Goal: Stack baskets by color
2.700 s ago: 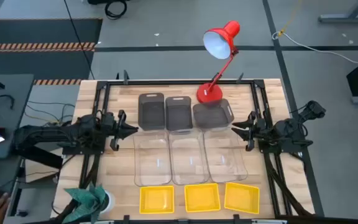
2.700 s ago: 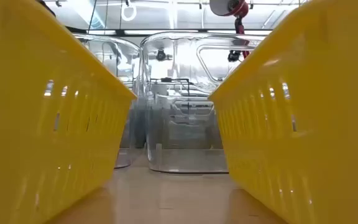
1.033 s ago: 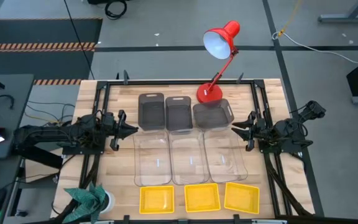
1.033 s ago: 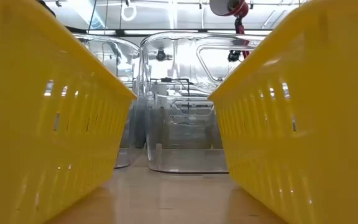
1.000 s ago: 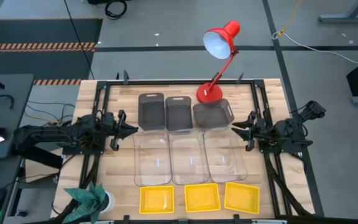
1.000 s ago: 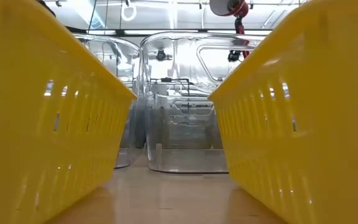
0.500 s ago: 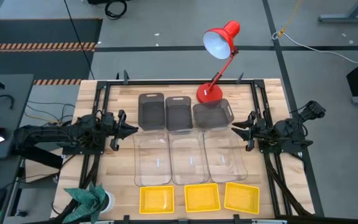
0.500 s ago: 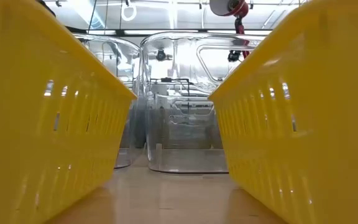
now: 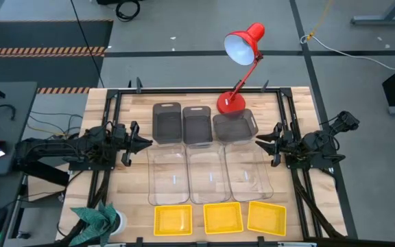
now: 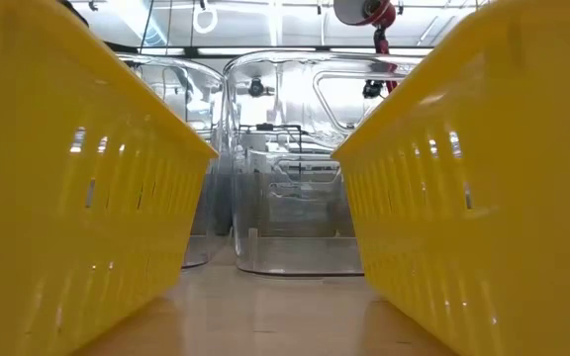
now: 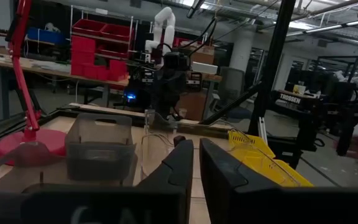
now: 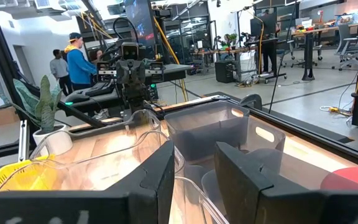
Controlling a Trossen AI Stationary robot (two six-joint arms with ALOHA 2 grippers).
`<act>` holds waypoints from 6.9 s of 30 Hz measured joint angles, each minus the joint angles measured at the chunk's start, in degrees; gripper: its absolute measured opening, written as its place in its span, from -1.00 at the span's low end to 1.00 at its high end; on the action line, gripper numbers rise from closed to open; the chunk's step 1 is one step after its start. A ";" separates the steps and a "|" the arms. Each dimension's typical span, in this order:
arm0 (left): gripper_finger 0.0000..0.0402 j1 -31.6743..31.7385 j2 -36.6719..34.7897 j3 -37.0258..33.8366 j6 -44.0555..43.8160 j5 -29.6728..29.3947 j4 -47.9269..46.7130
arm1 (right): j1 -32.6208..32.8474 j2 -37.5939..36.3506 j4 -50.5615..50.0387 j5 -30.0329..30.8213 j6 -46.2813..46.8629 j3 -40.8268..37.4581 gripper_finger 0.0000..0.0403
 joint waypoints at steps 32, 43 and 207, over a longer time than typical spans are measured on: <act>-0.83 -0.02 0.02 -0.02 -10.64 6.92 4.36 | -0.01 0.00 12.94 -10.76 3.67 0.00 -0.41; -0.86 0.00 0.02 -0.02 -6.05 6.93 4.31 | -0.01 5.33 13.57 -11.28 4.97 0.76 -0.41; -0.83 0.00 0.02 -0.01 -6.07 6.91 4.24 | -46.67 97.83 -71.56 -33.55 17.11 79.25 -0.98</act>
